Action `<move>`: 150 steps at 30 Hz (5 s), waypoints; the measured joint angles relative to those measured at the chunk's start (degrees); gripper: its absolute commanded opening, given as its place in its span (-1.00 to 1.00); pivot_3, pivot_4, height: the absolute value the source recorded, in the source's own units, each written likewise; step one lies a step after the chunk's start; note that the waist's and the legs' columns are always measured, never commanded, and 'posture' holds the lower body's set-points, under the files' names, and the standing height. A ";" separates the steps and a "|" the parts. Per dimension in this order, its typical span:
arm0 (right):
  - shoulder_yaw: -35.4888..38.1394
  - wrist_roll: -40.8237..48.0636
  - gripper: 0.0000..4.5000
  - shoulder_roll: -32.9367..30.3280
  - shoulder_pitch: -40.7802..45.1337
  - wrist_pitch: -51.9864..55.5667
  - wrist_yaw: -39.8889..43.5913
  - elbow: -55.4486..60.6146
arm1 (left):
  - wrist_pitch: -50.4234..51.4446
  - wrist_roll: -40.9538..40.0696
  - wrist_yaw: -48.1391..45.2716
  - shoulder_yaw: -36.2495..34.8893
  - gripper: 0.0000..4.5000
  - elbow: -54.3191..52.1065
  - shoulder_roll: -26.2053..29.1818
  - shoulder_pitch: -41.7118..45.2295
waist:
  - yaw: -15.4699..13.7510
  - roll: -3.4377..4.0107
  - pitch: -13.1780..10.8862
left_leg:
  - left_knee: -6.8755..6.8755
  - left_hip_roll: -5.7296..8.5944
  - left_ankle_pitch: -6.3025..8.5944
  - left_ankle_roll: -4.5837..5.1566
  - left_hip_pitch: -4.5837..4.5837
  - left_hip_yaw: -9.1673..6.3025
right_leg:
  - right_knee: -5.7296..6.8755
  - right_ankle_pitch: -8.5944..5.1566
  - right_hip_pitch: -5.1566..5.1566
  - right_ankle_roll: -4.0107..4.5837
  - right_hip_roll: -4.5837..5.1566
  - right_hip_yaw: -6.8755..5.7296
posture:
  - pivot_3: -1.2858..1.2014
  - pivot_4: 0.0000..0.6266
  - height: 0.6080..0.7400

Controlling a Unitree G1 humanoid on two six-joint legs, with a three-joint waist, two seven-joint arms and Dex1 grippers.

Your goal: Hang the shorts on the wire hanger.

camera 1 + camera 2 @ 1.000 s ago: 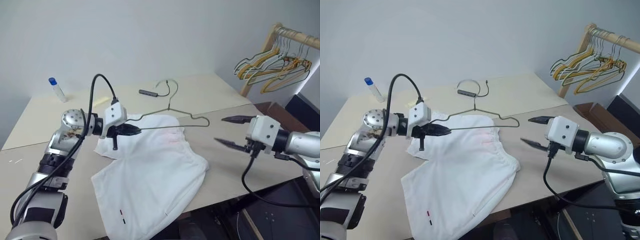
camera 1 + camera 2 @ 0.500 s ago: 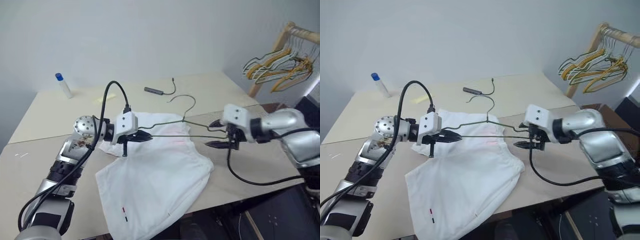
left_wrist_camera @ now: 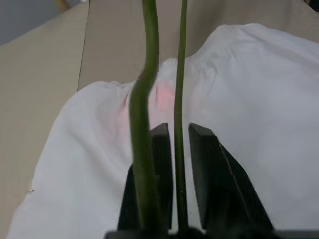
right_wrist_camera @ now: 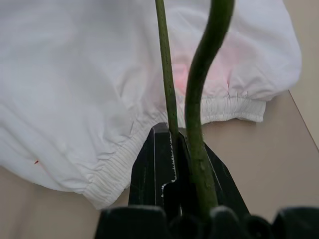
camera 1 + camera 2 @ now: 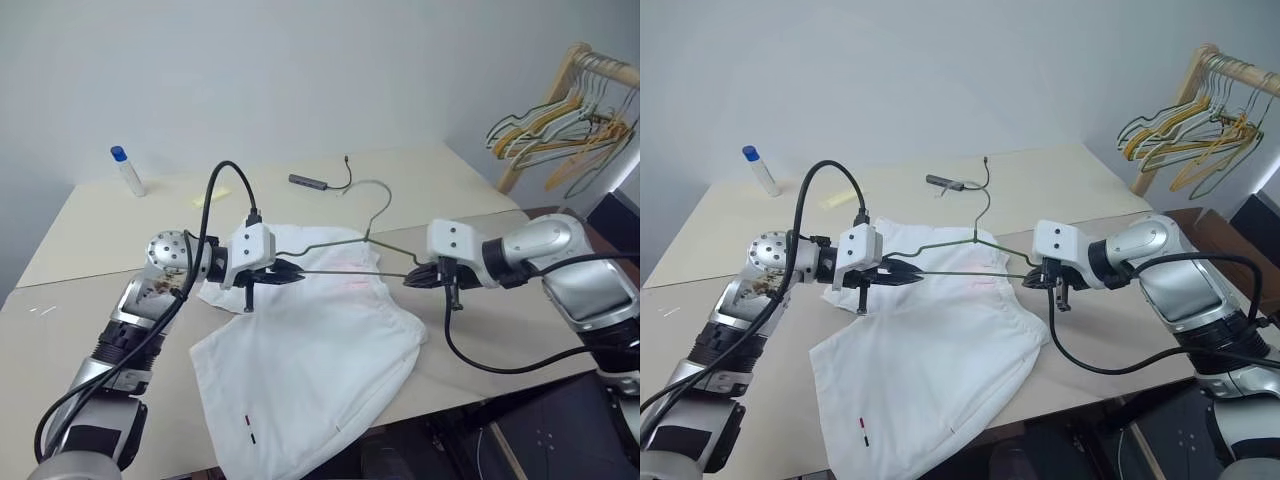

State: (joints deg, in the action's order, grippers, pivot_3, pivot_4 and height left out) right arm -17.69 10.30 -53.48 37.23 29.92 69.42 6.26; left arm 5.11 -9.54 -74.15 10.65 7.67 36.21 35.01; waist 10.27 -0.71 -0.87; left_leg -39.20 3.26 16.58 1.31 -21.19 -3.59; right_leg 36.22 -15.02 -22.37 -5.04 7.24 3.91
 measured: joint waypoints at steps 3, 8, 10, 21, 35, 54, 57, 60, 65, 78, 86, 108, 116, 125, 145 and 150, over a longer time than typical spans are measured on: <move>2.18 1.37 -1.00 -0.08 -2.04 0.91 0.03 1.01 | -1.19 -1.98 -2.22 -0.41 -0.02 0.27 0.00 0.00 | -0.01 0.00 0.00 | 0.00 -0.02 0.00 0.00 0.00 -0.02 | 0.00 0.00 0.00 0.00 0.00 0.00 | -0.11 -1.00 1.00; 9.73 6.98 -1.00 -1.33 -11.30 9.71 -1.49 4.35 | -0.35 -4.21 -1.57 -3.43 0.68 4.57 0.57 0.01 | -0.48 0.00 0.00 | -0.01 0.00 0.00 0.00 0.01 -0.06 | 0.01 0.00 0.04 0.00 0.01 -0.03 | -0.10 -1.00 1.00; 14.63 9.84 -1.00 -1.85 -15.37 16.72 -3.57 4.03 | 1.51 -5.24 -0.31 -5.76 0.97 5.85 1.57 -0.25 | -0.69 0.00 0.00 | -0.02 0.00 0.00 0.01 0.01 -0.06 | 0.01 0.00 0.05 0.00 0.01 -0.03 | -0.09 -1.00 1.00; 27.03 21.41 -1.00 0.80 -25.64 48.90 -11.01 -8.79 | 5.24 -10.65 2.10 -10.38 0.99 -10.11 3.56 -13.65 | -1.90 0.07 0.06 | -0.01 -0.02 0.01 0.02 0.09 -0.01 | 0.01 0.02 0.14 0.03 0.06 0.02 | -0.06 -1.00 1.00; 21.99 26.56 -1.00 -0.41 -24.34 48.37 -5.36 -11.87 | 9.06 -13.15 3.35 -11.48 0.99 -15.88 6.85 -15.96 | -4.24 0.25 0.17 | -0.03 0.00 0.02 0.05 0.12 0.09 | -0.03 0.03 0.17 0.00 -0.03 0.02 | -0.03 -1.00 1.00; 18.83 28.16 -1.00 -11.43 -26.86 42.63 6.49 -13.36 | 9.71 -13.13 4.47 -11.50 0.99 -16.31 7.03 -17.26 | -6.54 0.22 0.16 | -0.03 -0.05 0.02 0.06 0.13 0.24 | -0.07 0.03 0.15 0.00 -0.07 0.03 | -0.02 -1.00 1.00; 16.60 27.40 -1.00 -12.24 -27.46 40.42 7.76 -12.83 | 9.71 -13.13 4.76 -11.50 0.99 -17.24 7.05 -17.77 | -6.56 0.22 0.16 | -0.03 -0.06 0.02 0.05 0.13 0.25 | -0.07 0.03 0.15 0.01 -0.08 0.03 | -0.01 -1.00 1.00; 14.45 25.98 -1.00 -12.95 -27.72 37.73 8.83 -13.55 | 9.71 -13.09 4.95 -11.50 0.99 -17.61 7.27 -18.00 | -6.73 0.22 0.16 | -0.03 -0.05 0.03 0.05 0.13 0.26 | -0.07 0.03 0.15 0.00 -0.07 0.03 | -0.01 -1.00 1.00; 13.78 24.59 -1.00 -15.55 -26.89 35.03 12.00 -16.69 | 9.70 -13.06 5.32 -11.69 0.99 -17.71 7.64 -18.03 | -7.24 0.22 0.16 | -0.03 -0.06 0.03 0.05 0.14 0.27 | -0.08 0.03 0.15 0.01 -0.08 0.03 | -0.01 -1.00 1.00; 5.43 18.82 -1.00 -5.49 -12.87 32.54 11.48 -25.46 | 9.61 -12.91 5.87 -11.66 0.99 -17.89 7.71 -17.66 | -8.07 0.17 0.13 | -0.03 -0.04 0.02 0.04 0.14 0.31 | -0.11 0.05 0.12 0.04 -0.09 0.04 | 0.01 -1.00 1.00; 5.62 16.86 -1.00 -5.47 -10.52 32.48 11.15 -29.29 | 9.63 -12.89 6.09 -11.65 0.99 -18.13 7.72 -17.92 | -8.84 0.18 0.14 | -0.03 -0.04 0.02 0.03 0.13 0.29 | -0.11 0.05 0.10 0.05 -0.09 0.03 | 0.01 -1.00 1.00; 7.56 20.21 -1.00 -12.37 -15.89 34.32 17.91 -25.39 | 9.61 -12.83 6.09 -11.57 0.99 -19.06 7.88 -19.39 | -9.40 0.18 0.14 | -0.03 -0.09 0.01 0.03 0.15 0.32 | -0.10 0.07 0.10 0.08 -0.15 0.03 | 0.00 -1.00 1.00; 6.49 20.15 -1.00 -12.34 -16.75 33.76 18.72 -20.41 | 8.77 -12.49 6.09 -11.36 0.99 -19.05 7.89 -19.39 | -9.32 0.17 0.13 | -0.03 -0.11 0.01 0.02 0.17 0.33 | -0.10 0.07 0.12 0.08 -0.18 0.03 | 0.00 -1.00 1.00; 4.81 15.98 -1.00 -6.13 -9.55 31.33 14.90 -27.19 | 8.53 -12.12 6.08 -11.11 0.99 -19.03 7.95 -19.32 | -9.39 0.17 0.13 | -0.03 -0.09 0.01 0.02 0.15 0.32 | -0.11 0.07 0.10 0.08 -0.17 0.02 | 0.02 -1.00 1.00; -4.67 16.95 -1.00 -18.52 -15.64 27.57 19.44 -21.92 | 8.46 -12.06 7.23 -11.29 0.99 -19.81 8.56 -20.65 | -9.60 0.17 0.13 | -0.02 -0.10 0.01 0.02 0.13 0.31 | -0.12 0.07 0.07 0.09 -0.16 -0.01 | -0.01 -1.00 1.00; 3.80 24.95 -1.00 -23.78 -30.15 31.14 19.18 -9.60 | 7.65 -12.01 6.77 -9.81 0.99 -18.91 7.65 -19.31 | -9.46 0.19 0.14 | -0.03 -0.16 0.01 0.02 0.17 0.31 | -0.10 0.07 0.13 0.09 -0.18 -0.01 | -0.04 -1.00 1.00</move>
State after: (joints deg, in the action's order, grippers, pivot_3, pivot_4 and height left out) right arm -13.90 35.25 -77.27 7.08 61.07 88.60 -3.34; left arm 12.76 -21.55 -67.38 0.83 -11.24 43.86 15.70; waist 0.81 -0.52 -0.73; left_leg -39.22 3.10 16.60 1.33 -21.02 -3.28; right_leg 36.13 -14.96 -22.24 -4.95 7.07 3.90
